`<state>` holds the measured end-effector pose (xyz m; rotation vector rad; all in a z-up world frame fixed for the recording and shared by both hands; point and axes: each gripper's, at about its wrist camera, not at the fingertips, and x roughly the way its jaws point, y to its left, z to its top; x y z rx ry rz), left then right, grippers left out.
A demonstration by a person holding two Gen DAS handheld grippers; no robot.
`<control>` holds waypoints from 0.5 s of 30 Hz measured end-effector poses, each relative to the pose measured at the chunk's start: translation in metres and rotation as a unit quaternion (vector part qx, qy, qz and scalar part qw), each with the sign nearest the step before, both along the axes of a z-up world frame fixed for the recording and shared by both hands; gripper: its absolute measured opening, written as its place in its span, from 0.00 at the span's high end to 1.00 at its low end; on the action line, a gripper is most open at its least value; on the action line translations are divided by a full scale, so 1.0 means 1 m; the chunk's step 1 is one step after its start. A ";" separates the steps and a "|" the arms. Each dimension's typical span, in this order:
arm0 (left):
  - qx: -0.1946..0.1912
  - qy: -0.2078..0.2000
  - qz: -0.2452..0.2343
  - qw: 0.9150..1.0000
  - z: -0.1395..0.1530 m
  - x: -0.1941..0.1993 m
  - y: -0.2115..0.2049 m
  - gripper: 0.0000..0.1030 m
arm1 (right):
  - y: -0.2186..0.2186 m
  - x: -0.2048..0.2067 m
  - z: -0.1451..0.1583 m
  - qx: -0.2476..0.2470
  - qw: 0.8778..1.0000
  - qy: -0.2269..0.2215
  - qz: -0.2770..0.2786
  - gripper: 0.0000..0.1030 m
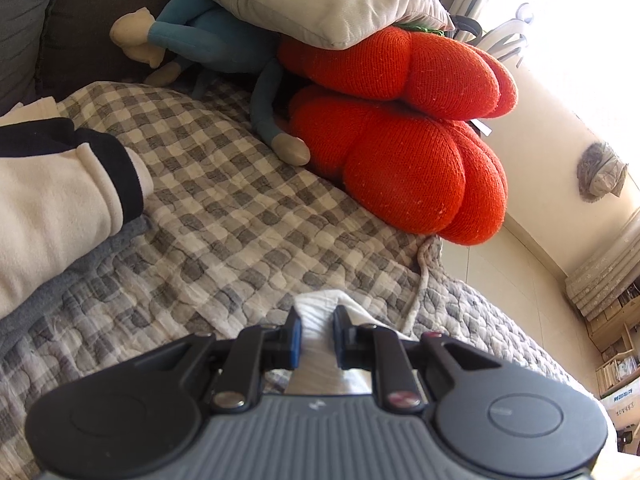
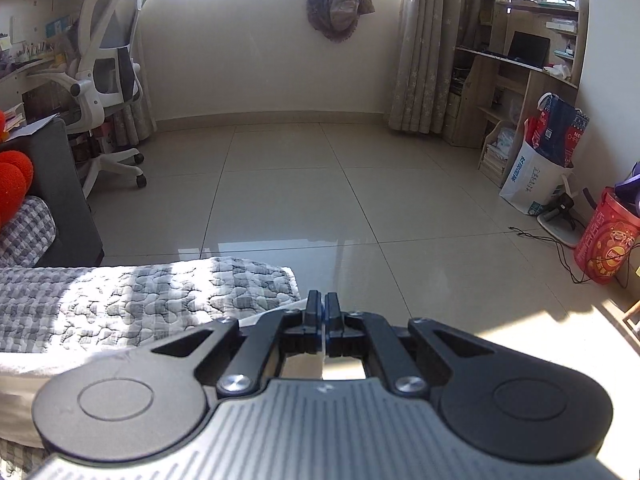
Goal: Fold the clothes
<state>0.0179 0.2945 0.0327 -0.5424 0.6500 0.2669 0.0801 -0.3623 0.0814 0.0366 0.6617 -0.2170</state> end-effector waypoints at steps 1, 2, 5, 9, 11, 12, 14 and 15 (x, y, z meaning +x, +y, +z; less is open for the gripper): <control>0.003 0.004 0.001 1.000 -0.002 0.003 0.000 0.85 | 0.000 0.008 -0.010 0.005 1.000 0.007 -0.005 0.99; 0.006 0.006 0.003 1.000 -0.004 0.006 0.000 0.85 | 0.002 0.015 -0.017 0.001 1.000 0.013 -0.008 0.99; 0.011 0.010 0.010 1.000 -0.008 0.012 0.000 0.85 | 0.009 0.035 -0.035 -0.015 1.000 0.022 -0.014 0.99; 0.010 0.014 0.018 1.000 -0.011 0.014 0.003 0.85 | 0.015 0.047 -0.041 -0.017 0.999 0.014 -0.024 0.99; 0.009 0.011 0.024 1.000 -0.011 0.014 0.005 0.85 | 0.015 0.051 -0.043 -0.015 0.999 0.011 -0.031 0.99; 0.011 0.012 0.025 1.000 -0.010 0.013 0.005 0.85 | 0.013 0.051 -0.043 -0.015 0.999 0.005 -0.040 1.00; 0.020 0.014 0.024 0.999 -0.010 0.014 0.003 0.85 | 0.008 0.050 -0.043 -0.014 0.998 -0.006 -0.056 1.00; 0.023 0.016 0.023 0.999 -0.010 0.014 0.002 0.85 | 0.006 0.050 -0.043 -0.014 0.998 -0.010 -0.063 1.00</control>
